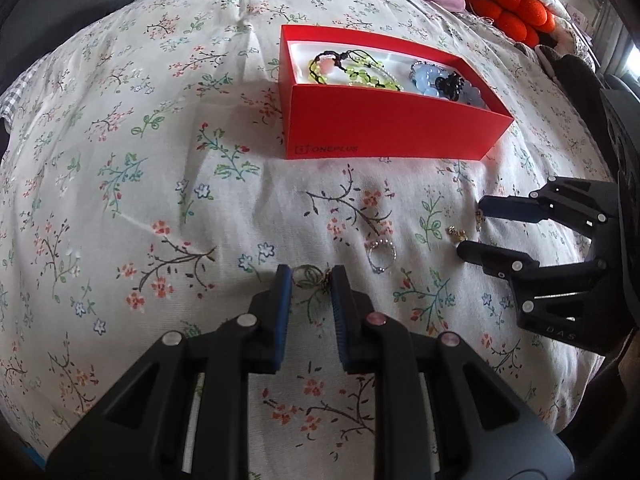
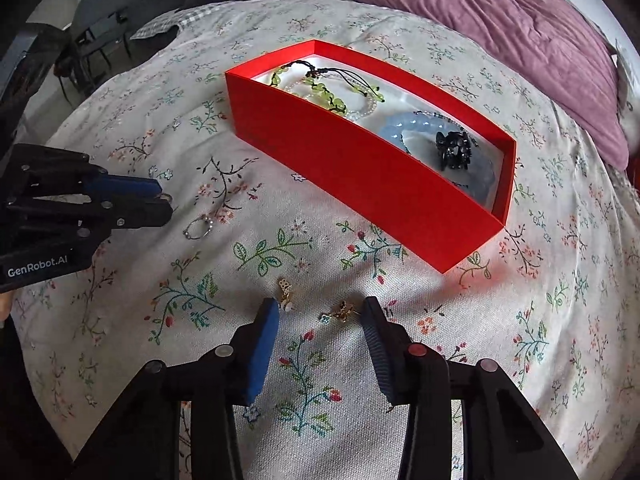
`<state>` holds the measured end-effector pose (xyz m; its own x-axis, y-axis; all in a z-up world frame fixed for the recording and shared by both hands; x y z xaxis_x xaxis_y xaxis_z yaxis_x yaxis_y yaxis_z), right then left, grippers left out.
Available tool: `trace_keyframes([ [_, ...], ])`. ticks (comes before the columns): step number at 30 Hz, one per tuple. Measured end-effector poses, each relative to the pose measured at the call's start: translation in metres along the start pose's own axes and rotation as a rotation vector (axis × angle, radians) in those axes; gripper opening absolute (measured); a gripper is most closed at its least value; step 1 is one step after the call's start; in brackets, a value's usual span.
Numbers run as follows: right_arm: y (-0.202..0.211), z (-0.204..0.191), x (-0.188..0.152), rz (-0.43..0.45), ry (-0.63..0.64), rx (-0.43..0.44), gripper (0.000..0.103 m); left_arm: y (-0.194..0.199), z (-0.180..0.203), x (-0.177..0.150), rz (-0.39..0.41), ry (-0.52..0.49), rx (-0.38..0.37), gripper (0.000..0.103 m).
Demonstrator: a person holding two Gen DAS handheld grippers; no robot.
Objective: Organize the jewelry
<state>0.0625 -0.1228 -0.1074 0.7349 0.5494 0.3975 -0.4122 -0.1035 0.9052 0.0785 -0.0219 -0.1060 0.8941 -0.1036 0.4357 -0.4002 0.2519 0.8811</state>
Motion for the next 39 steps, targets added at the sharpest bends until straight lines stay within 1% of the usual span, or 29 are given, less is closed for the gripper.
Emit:
trace_keyframes([
  [4, 0.002, 0.000, -0.003, 0.012, 0.013, 0.015, 0.028, 0.001, -0.001, -0.001, -0.001, -0.005, 0.000, 0.022],
  [8, 0.000, 0.005, -0.003, 0.007, 0.014, 0.019, 0.021, 0.001, -0.001, -0.001, -0.001, -0.005, -0.001, 0.022],
  [10, 0.001, 0.002, -0.003, 0.005, 0.025, 0.022, 0.013, 0.001, -0.001, -0.001, -0.002, -0.005, -0.001, 0.022],
  [12, 0.000, -0.002, -0.002, 0.002, 0.040, 0.022, 0.010, 0.001, -0.001, -0.001, -0.002, -0.007, -0.002, 0.022],
  [18, 0.002, -0.009, -0.004, -0.004, 0.051, 0.038, 0.010, 0.001, -0.002, -0.001, -0.002, -0.006, -0.001, 0.022],
  [22, 0.008, -0.013, -0.011, -0.008, 0.034, 0.057, 0.009, 0.001, -0.002, -0.001, -0.003, -0.006, -0.003, 0.022],
  [27, 0.017, -0.018, -0.014, -0.024, 0.030, 0.051, 0.008, 0.002, -0.002, 0.001, -0.007, -0.003, 0.001, 0.022],
  [29, 0.023, -0.022, -0.015, -0.022, 0.039, 0.045, 0.008, 0.005, -0.002, 0.005, 0.004, 0.000, 0.004, 0.022],
  [32, 0.034, -0.025, -0.012, 0.001, 0.053, 0.036, 0.008, 0.011, -0.002, 0.012, 0.024, 0.013, 0.002, 0.022],
  [39, 0.060, -0.008, 0.004, 0.069, -0.001, 0.020, 0.008, 0.024, -0.004, 0.034, 0.064, 0.067, -0.024, 0.022],
])
Point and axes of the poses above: each gripper's, at about its wrist camera, not at the fingertips, and y roughly against the way its jaws point, z to its right, x to its top, the point moved 6 cm from there along -y, roughly the way its jaws point, and after that the axes turned 12 degrees about y, right-handed, at the moved point
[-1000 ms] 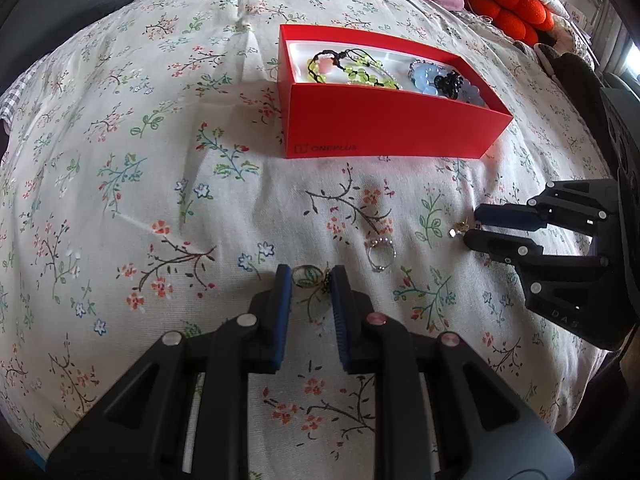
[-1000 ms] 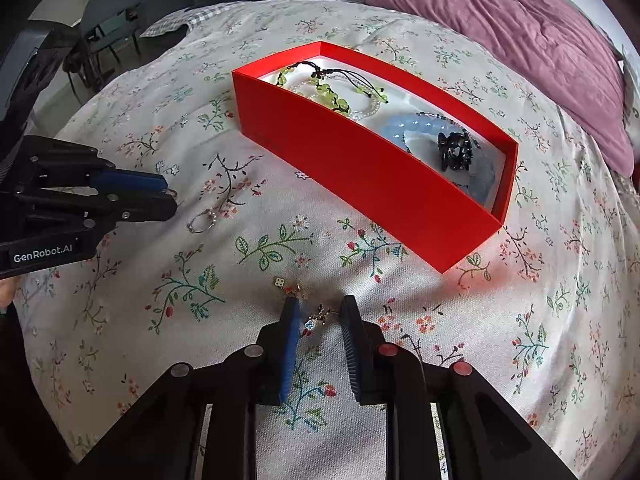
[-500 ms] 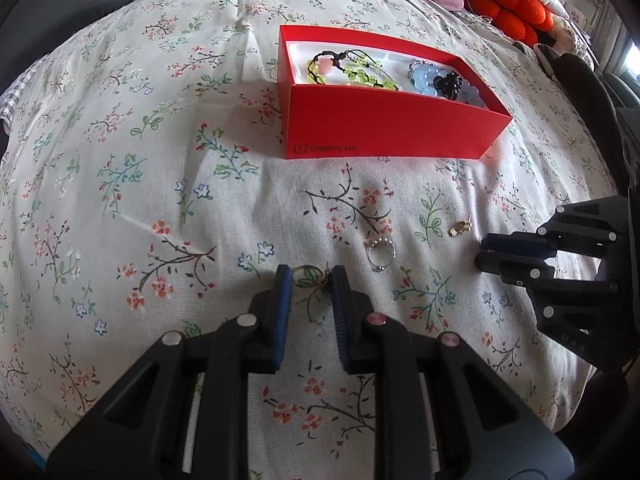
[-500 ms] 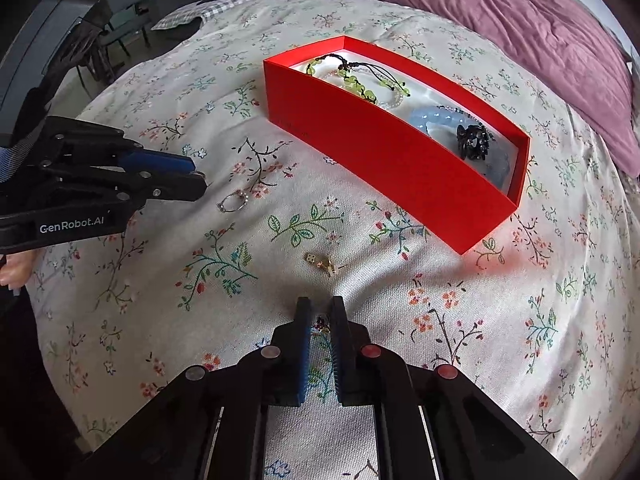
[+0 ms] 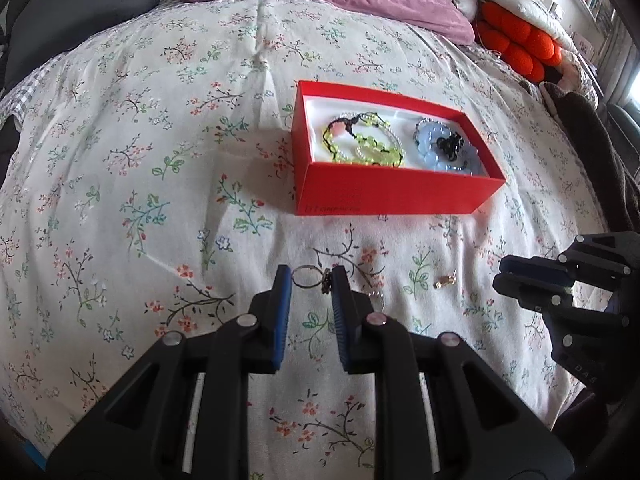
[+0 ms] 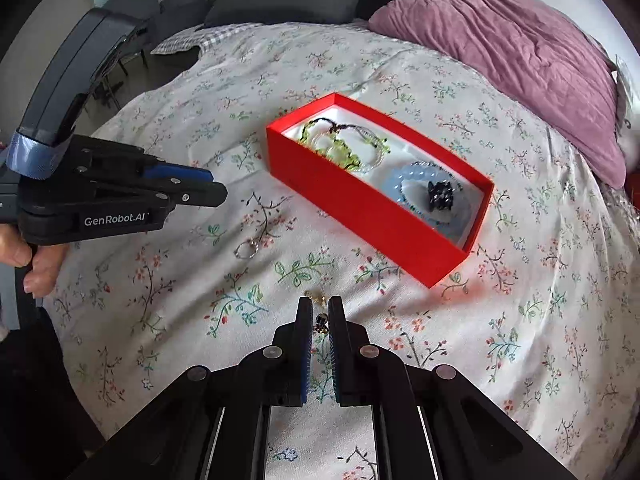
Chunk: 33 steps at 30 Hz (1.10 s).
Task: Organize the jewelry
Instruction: 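Carry the gold ring and earring over the red box and lower them, then open the left gripper to release the gold ring into the box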
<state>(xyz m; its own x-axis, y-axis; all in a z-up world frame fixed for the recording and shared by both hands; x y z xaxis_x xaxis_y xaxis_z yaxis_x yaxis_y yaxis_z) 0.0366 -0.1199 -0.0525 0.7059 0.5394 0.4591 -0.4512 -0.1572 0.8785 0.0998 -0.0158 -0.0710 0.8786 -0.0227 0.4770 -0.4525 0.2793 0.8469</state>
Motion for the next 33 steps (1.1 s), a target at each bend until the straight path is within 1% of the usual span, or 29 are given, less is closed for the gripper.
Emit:
trace_keyframes([
  [6, 0.017, 0.021, 0.024, 0.071, -0.060, -0.015, 0.008, 0.004, 0.010, 0.016, 0.026, 0.038, -0.023, 0.022],
  [10, 0.017, 0.036, 0.038, 0.096, -0.110, -0.021, 0.008, 0.004, 0.024, 0.026, 0.062, 0.017, -0.025, 0.022],
  [13, 0.013, 0.049, 0.045, 0.113, -0.177, -0.019, 0.008, 0.000, 0.035, 0.036, 0.093, 0.009, -0.051, 0.022],
  [17, 0.007, 0.072, 0.050, 0.139, -0.284, -0.019, 0.008, -0.006, 0.047, 0.048, 0.130, 0.010, -0.053, 0.022],
  [19, 0.002, 0.082, 0.051, 0.141, -0.332, -0.017, 0.008, -0.011, 0.054, 0.052, 0.137, 0.006, -0.051, 0.022],
  [22, -0.005, 0.091, 0.051, 0.139, -0.371, -0.011, 0.008, -0.017, 0.061, 0.056, 0.147, -0.005, -0.043, 0.022],
  [30, -0.016, 0.100, 0.047, 0.112, -0.405, 0.006, 0.010, -0.027, 0.066, 0.059, 0.161, -0.022, -0.015, 0.022],
  [31, -0.017, 0.101, 0.046, 0.107, -0.407, 0.013, 0.012, -0.027, 0.067, 0.059, 0.160, -0.024, -0.014, 0.023],
  [32, -0.017, 0.101, 0.045, 0.103, -0.410, 0.018, 0.013, -0.026, 0.067, 0.059, 0.160, -0.028, -0.015, 0.024],
  [33, -0.018, 0.101, 0.045, 0.099, -0.412, 0.020, 0.013, -0.026, 0.067, 0.059, 0.163, -0.031, -0.012, 0.028],
])
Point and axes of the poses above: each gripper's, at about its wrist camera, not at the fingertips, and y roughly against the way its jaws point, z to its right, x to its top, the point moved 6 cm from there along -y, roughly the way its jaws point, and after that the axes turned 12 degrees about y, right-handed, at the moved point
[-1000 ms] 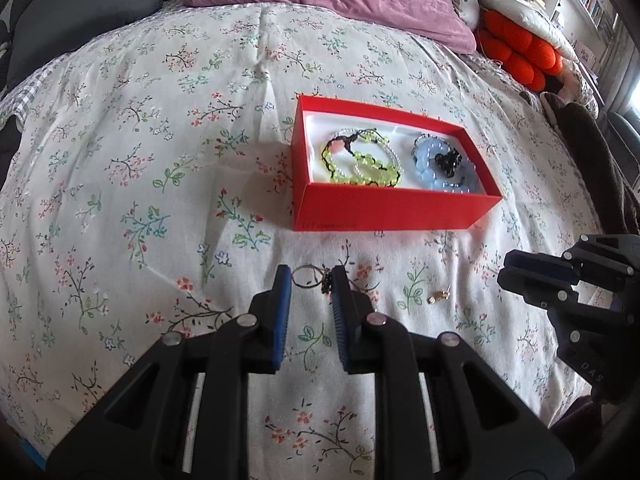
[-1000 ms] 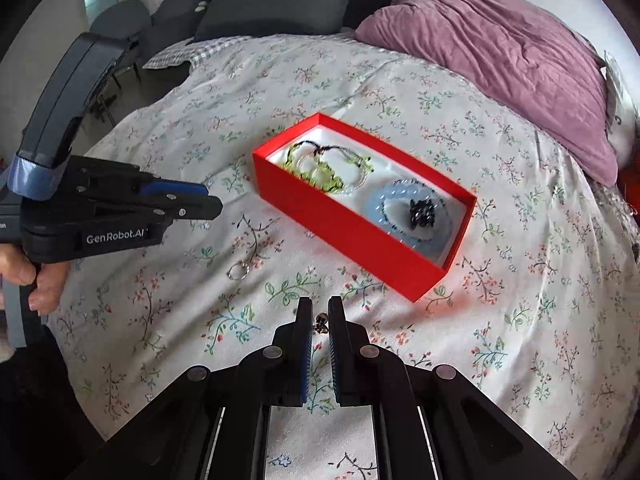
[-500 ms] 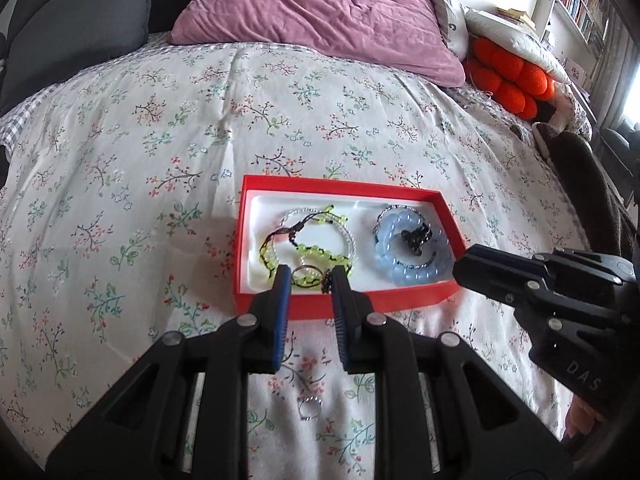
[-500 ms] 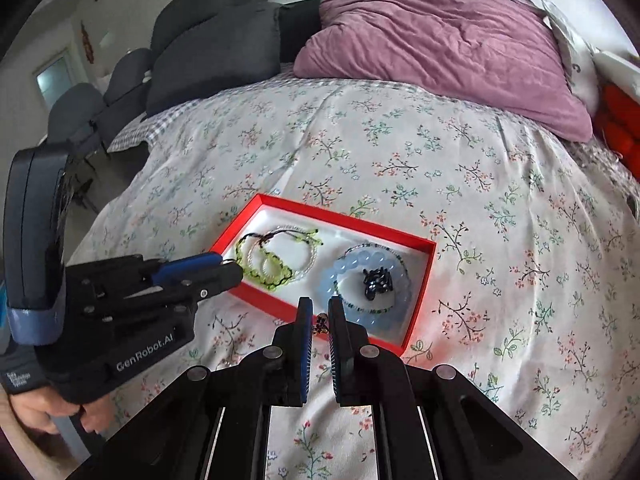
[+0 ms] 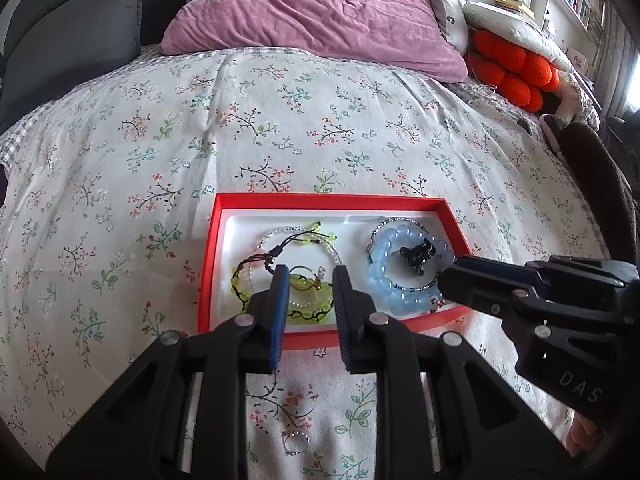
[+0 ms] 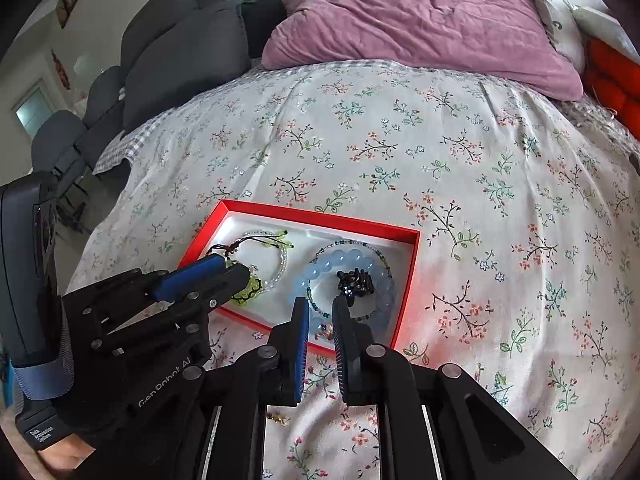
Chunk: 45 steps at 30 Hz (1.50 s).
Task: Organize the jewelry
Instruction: 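Open the left gripper to release the gold ring into the box, then open the right gripper to release the earring into the box, then move both open grippers back to the last ring and earring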
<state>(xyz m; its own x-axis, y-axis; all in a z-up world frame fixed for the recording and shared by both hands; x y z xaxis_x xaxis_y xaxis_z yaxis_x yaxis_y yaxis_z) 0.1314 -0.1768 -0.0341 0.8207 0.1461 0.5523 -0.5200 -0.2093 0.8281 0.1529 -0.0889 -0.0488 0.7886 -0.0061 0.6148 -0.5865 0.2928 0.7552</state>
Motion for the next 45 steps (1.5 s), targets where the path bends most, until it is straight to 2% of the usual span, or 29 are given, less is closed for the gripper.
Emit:
trace_keyframes([
  [4, 0.002, 0.002, -0.002, -0.005, -0.004, -0.003, 0.013, 0.006, 0.000, 0.001, 0.024, -0.013, 0.019, 0.051],
  [14, 0.014, 0.001, -0.010, -0.007, 0.011, -0.010, 0.015, 0.021, -0.002, -0.005, 0.033, -0.060, 0.052, 0.071],
  [18, 0.019, 0.001, -0.017, -0.016, 0.032, -0.027, 0.020, 0.025, -0.005, -0.013, 0.010, -0.074, 0.063, 0.081],
  [20, 0.022, 0.000, -0.021, -0.020, 0.042, -0.032, 0.026, 0.027, -0.006, -0.016, -0.003, -0.073, 0.062, 0.082],
  [21, 0.023, 0.000, -0.023, -0.022, 0.046, -0.035, 0.032, 0.028, -0.007, -0.018, -0.011, -0.073, 0.062, 0.083],
  [22, 0.024, 0.000, -0.026, -0.022, 0.051, -0.040, 0.047, 0.028, -0.007, -0.020, -0.019, -0.072, 0.062, 0.085],
  [24, 0.029, -0.001, -0.030, -0.011, 0.054, -0.051, 0.067, 0.029, -0.008, -0.025, -0.034, -0.070, 0.065, 0.087],
  [29, 0.036, -0.005, -0.041, -0.011, 0.073, -0.061, 0.069, 0.031, -0.011, -0.038, -0.050, -0.098, 0.081, 0.091],
  [34, 0.037, -0.009, -0.057, -0.033, 0.116, -0.101, 0.077, 0.031, -0.016, -0.050, -0.081, -0.133, 0.096, 0.091],
  [45, 0.023, -0.012, -0.091, -0.114, 0.156, -0.131, 0.078, 0.021, -0.050, -0.081, -0.158, -0.177, 0.137, 0.091],
])
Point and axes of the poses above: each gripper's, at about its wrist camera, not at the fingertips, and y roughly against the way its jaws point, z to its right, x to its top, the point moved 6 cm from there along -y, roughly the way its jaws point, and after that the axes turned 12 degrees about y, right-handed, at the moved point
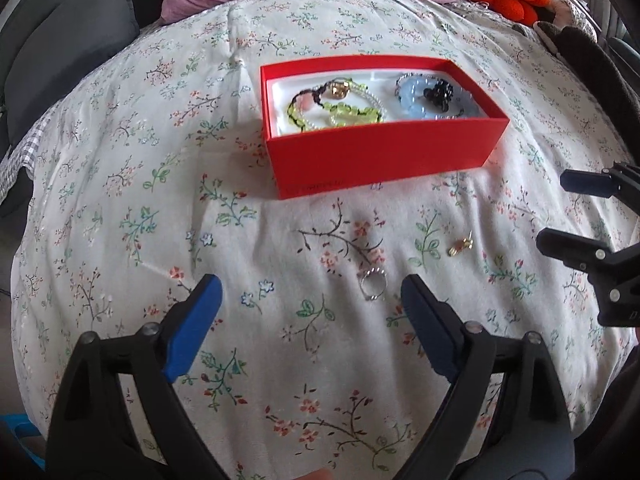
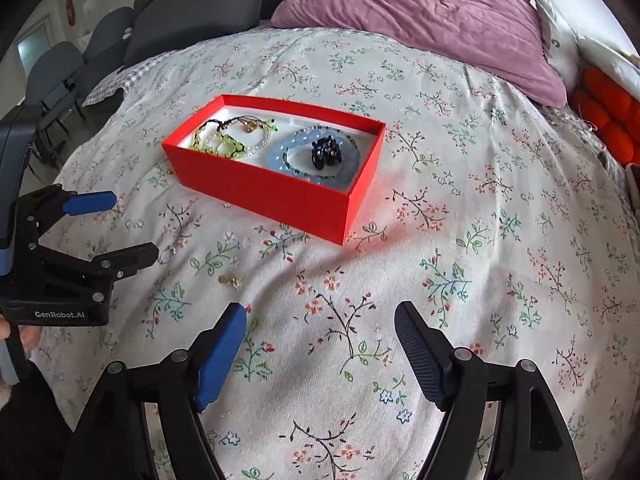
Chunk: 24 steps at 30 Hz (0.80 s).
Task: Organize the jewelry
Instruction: 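Move both open grippers back to the last ring and earring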
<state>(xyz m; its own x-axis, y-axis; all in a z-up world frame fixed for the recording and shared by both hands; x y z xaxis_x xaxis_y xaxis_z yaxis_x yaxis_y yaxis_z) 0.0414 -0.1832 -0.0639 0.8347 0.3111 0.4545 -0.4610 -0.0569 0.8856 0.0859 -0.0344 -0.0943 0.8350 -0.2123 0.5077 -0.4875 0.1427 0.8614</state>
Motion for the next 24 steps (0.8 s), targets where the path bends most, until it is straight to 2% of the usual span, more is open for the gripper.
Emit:
trace_keyframes([
  [8, -0.017, -0.018, -0.017, -0.062, 0.064, -0.004, 0.078, -0.009, 0.000, -0.025, -0.011, -0.086, -0.031, 0.091],
  [14, -0.025, -0.026, -0.018, -0.079, 0.086, -0.007, 0.078, -0.011, 0.010, -0.026, -0.039, -0.061, -0.157, 0.090],
  [17, -0.029, -0.029, -0.019, -0.091, 0.095, -0.007, 0.078, -0.012, 0.020, -0.026, -0.047, -0.049, -0.200, 0.084],
  [19, -0.031, -0.032, -0.020, -0.092, 0.099, -0.010, 0.078, -0.013, 0.027, -0.024, -0.046, -0.049, -0.219, 0.076],
  [24, -0.032, -0.033, -0.019, -0.091, 0.095, -0.008, 0.081, -0.016, 0.036, -0.021, -0.039, -0.052, -0.227, 0.059],
])
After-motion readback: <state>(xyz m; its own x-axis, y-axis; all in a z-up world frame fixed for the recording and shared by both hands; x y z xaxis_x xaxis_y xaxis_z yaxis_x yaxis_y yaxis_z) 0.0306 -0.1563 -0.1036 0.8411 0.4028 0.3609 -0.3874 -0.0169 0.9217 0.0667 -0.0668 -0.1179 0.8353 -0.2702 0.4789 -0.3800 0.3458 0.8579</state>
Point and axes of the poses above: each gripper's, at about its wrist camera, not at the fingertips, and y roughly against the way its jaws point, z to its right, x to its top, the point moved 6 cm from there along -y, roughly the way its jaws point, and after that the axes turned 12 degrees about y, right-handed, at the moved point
